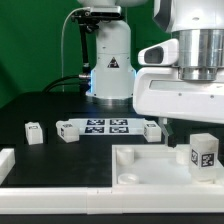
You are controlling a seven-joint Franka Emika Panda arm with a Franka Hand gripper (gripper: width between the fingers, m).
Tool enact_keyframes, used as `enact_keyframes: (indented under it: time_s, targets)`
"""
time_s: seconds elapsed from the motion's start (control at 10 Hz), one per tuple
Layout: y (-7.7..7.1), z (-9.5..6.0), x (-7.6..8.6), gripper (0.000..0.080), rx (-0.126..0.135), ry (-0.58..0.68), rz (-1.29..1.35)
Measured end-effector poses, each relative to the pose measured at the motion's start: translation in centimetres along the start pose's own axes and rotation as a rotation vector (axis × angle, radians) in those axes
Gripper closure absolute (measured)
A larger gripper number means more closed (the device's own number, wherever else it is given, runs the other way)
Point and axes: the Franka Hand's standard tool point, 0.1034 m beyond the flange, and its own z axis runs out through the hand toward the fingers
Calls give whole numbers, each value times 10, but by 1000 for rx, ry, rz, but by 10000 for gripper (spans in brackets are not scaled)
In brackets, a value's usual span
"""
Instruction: Assemble one leg
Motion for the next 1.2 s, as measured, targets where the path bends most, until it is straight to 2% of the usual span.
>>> enact_keyframes:
  time_s: [0.3,0.5,0.7,0.8,0.9,1.0,1.1,1.2]
  targets:
    - [0,0,1,151,-14,6,-301]
    - [0,-1,1,151,-36,12,-509]
    - [1,-1,1,151,-43,13,-569]
    - [1,-1,1,267,-43,12,-569]
    - [1,-1,1,267,-44,12,-569]
    - [1,-1,1,433,-44,12,-569]
    - [1,0,1,433,-44,12,-557]
    - [1,0,1,508,-44,12,-530]
